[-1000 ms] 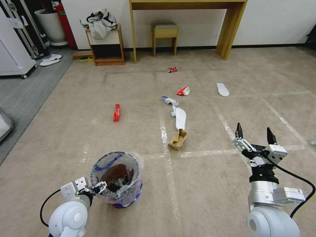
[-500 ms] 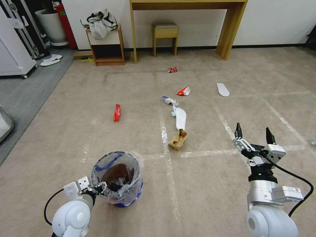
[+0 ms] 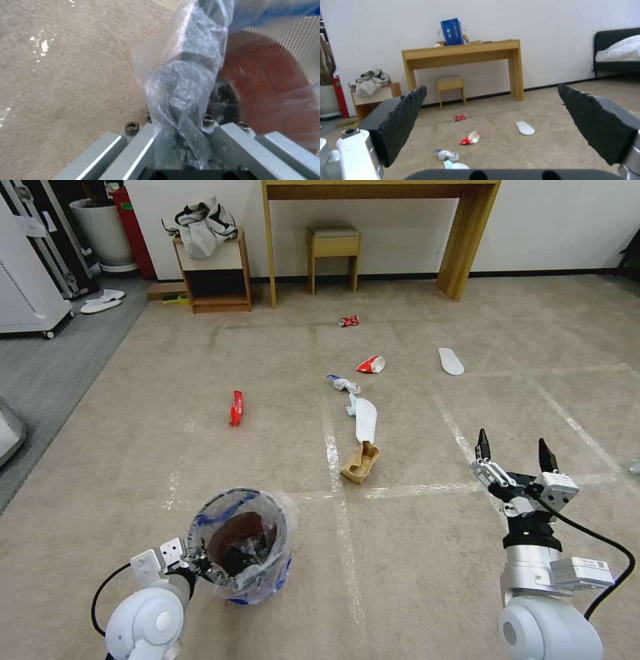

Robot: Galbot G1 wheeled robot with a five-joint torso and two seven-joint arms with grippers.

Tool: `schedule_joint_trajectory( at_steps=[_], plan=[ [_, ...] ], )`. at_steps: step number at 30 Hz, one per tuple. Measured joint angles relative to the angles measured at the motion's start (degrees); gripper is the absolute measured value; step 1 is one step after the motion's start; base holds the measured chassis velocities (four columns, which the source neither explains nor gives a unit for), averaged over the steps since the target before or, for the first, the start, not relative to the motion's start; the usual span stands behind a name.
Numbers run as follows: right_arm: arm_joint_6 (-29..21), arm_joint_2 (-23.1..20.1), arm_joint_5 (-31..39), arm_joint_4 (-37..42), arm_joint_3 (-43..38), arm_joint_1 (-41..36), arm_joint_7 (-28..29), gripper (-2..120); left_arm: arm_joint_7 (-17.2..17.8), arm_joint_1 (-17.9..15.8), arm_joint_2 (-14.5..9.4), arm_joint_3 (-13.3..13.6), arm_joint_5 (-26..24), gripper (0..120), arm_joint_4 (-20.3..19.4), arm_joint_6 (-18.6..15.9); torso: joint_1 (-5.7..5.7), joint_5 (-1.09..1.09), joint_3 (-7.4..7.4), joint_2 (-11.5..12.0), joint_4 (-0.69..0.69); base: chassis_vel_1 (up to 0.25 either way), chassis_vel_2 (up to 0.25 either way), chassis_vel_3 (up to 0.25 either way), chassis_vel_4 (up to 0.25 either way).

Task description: Pick up the trash bin and place the garbage on the floor into it.

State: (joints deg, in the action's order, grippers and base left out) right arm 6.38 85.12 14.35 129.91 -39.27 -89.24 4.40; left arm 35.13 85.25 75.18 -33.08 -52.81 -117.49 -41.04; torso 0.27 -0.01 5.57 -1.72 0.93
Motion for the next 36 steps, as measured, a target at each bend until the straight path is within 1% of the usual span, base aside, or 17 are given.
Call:
schedule_joint_trajectory(
  at_steps=[4, 9, 14, 16, 17, 19, 20, 22, 23, 25, 26, 28, 36],
  plan=[
    [0.02, -0.12, -0.05, 0.03, -0.13, -0.30, 0.00, 100, -0.46, -0.06, 0.33, -0.08, 0.36, 0, 0.14, 0.23, 0.00, 0.02, 0.00, 0.00, -0.01, 0.000, 0.000, 0.000, 0.000],
    [0.07, -0.49, 0.07, 0.20, -0.35, -0.40, 0.11, 100, -1.44, 0.55, 0.82, -0.28, 1.20, 0, -0.46, 0.81, 0.00, -0.02, 0.01, 0.00, -0.01, 0.000, 0.000, 0.000, 0.000],
    [0.11, -0.92, 0.20, 0.37, -0.55, -0.55, 0.25, 100, -2.28, 1.74, 1.43, -0.89, 1.80, 0, -2.24, 1.15, 0.01, -0.04, 0.01, 0.01, 0.00, 0.000, 0.000, 0.000, 0.000],
    [0.12, -1.29, 0.30, 0.49, -0.70, -0.63, 0.42, 100, -2.32, 2.53, 1.73, -2.13, 1.88, 0, -4.37, 1.74, 0.01, 0.00, 0.01, 0.01, 0.00, 0.000, 0.000, 0.000, 0.000],
    [0.12, -1.29, 0.30, 0.49, -0.70, -0.63, 0.42, 100, -2.32, 2.53, 1.73, -2.13, 1.88, 0, -4.37, 1.74, 0.01, 0.00, 0.01, 0.01, 0.00, 0.000, 0.000, 0.000, 0.000],
    [0.12, -1.53, 0.41, 0.62, -0.78, -0.66, 0.62, 100, -2.26, 3.10, 1.85, -3.27, 1.76, 0, -6.33, 2.19, 0.01, 0.00, 0.01, 0.01, -0.01, 0.000, 0.000, 0.000, 0.000],
    [0.12, -1.53, 0.41, 0.62, -0.78, -0.66, 0.62, 100, -2.26, 3.10, 1.85, -3.27, 1.76, 0, -6.33, 2.19, 0.01, 0.00, 0.01, 0.01, -0.01, 0.000, 0.000, 0.000, 0.000],
    [0.09, -1.80, 0.63, 0.74, -0.82, -0.74, 0.73, 100, -2.02, 3.67, 1.86, -4.35, 1.53, 0, -8.46, 2.52, 0.01, 0.00, 0.00, 0.00, -0.01, 0.000, 0.000, 0.000, 0.000],
    [0.09, -1.80, 0.63, 0.74, -0.82, -0.74, 0.73, 100, -2.02, 3.67, 1.86, -4.35, 1.53, 0, -8.46, 2.52, 0.01, 0.00, 0.00, 0.00, -0.01, 0.000, 0.000, 0.000, 0.000],
    [-0.02, -2.10, 0.86, 0.79, -0.94, -0.73, 0.81, 100, -1.56, 4.13, 1.75, -5.36, 0.74, 0, -10.95, 2.74, 0.01, 0.01, 0.00, 0.00, -0.01, 0.000, 0.000, 0.000, 0.000],
    [-0.02, -2.10, 0.86, 0.79, -0.94, -0.73, 0.81, 100, -1.56, 4.13, 1.75, -5.36, 0.74, 0, -10.95, 2.74, 0.01, 0.01, 0.00, 0.00, -0.01, 0.000, 0.000, 0.000, 0.000],
    [-0.13, -2.32, 1.02, 0.80, -1.07, -0.68, 0.88, 100, -0.73, 4.29, 1.59, -6.20, -0.52, 0, -12.75, 2.83, 0.01, 0.01, 0.00, 0.00, -0.01, 0.000, 0.000, 0.000, 0.000],
    [-0.33, -2.64, 1.10, 0.88, -1.33, -0.67, 0.99, 100, 1.02, 4.26, 1.70, -7.32, -3.49, 0, -15.33, 2.99, 0.01, 0.01, 0.00, -0.01, -0.01, 0.000, 0.000, 0.000, 0.000]
  ],
)
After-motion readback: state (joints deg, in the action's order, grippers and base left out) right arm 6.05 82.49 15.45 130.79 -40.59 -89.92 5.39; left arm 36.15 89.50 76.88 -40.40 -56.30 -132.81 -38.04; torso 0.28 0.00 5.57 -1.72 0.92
